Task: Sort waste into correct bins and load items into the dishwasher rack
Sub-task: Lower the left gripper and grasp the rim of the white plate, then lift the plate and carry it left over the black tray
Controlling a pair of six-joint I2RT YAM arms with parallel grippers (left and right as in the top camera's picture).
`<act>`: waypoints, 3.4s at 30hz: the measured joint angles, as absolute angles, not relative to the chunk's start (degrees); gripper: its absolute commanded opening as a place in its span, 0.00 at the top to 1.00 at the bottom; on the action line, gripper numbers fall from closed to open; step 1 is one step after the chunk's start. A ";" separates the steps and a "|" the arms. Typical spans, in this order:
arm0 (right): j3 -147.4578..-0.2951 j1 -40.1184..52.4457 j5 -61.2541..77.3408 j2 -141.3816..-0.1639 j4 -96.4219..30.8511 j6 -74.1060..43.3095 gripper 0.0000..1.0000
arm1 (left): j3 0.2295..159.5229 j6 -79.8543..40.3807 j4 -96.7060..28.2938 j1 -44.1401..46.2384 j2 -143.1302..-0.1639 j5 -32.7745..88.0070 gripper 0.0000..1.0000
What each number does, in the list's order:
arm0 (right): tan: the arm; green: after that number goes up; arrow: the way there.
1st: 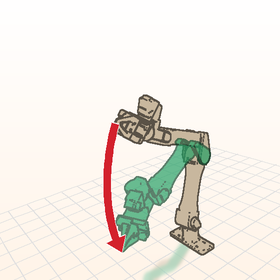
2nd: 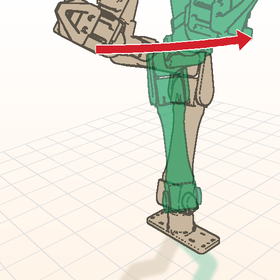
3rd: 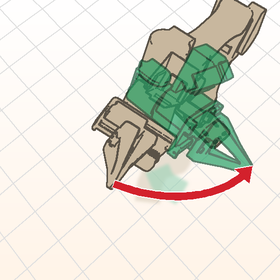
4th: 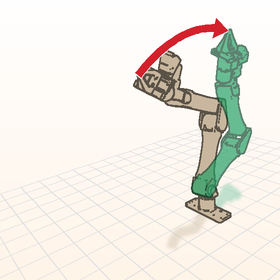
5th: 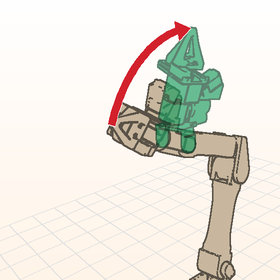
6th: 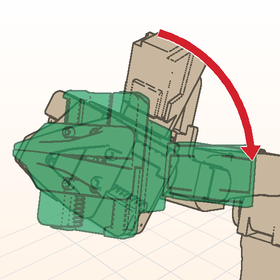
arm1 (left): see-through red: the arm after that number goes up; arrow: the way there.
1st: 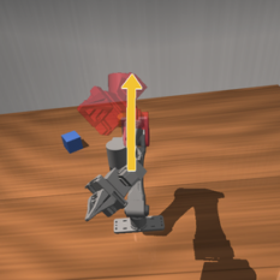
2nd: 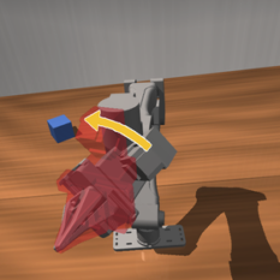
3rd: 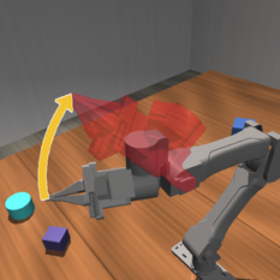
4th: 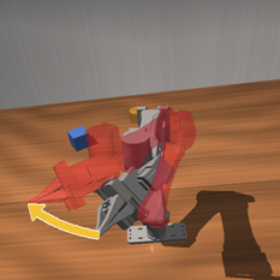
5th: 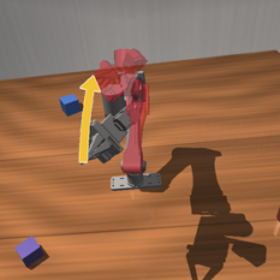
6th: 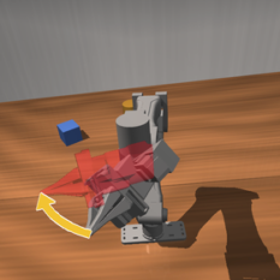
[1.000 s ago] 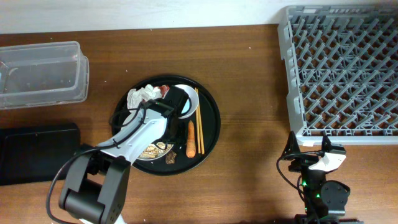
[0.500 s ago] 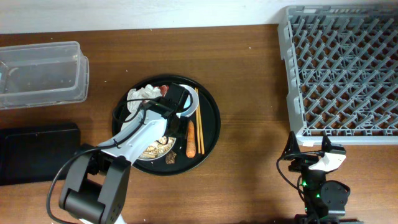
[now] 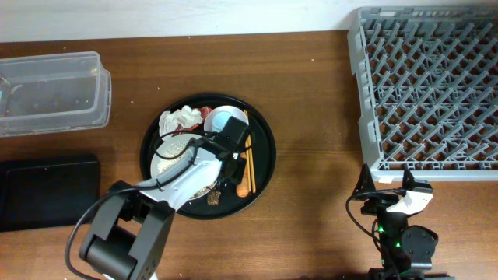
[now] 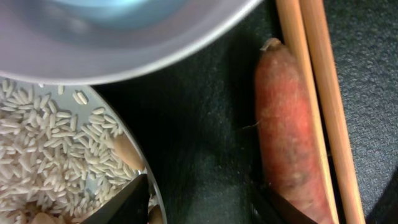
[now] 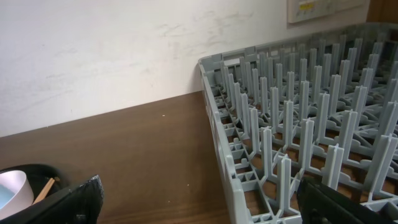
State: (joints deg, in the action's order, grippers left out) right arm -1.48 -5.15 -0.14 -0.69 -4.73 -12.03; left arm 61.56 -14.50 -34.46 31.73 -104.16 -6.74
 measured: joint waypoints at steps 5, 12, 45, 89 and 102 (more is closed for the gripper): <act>-1.48 -5.15 -0.14 -0.69 -4.73 -12.08 0.01 | 61.54 -14.52 -34.44 32.77 -104.16 -9.98 0.51; -1.48 -5.15 -0.14 -0.69 -4.73 -12.01 0.02 | 61.54 -14.52 -34.24 32.77 -104.16 -13.67 0.51; -1.48 -5.15 -0.14 -0.69 -4.73 -12.03 0.02 | 61.60 -15.42 -35.97 32.77 -104.16 -8.58 0.63; -1.48 -5.15 -0.14 -0.69 -4.73 -12.03 0.02 | 66.57 -15.64 -45.10 32.77 -103.79 -13.61 0.99; -1.48 -5.15 -0.16 -0.69 -4.73 -12.05 0.02 | 74.32 -15.64 -54.48 32.84 -104.16 -17.89 0.99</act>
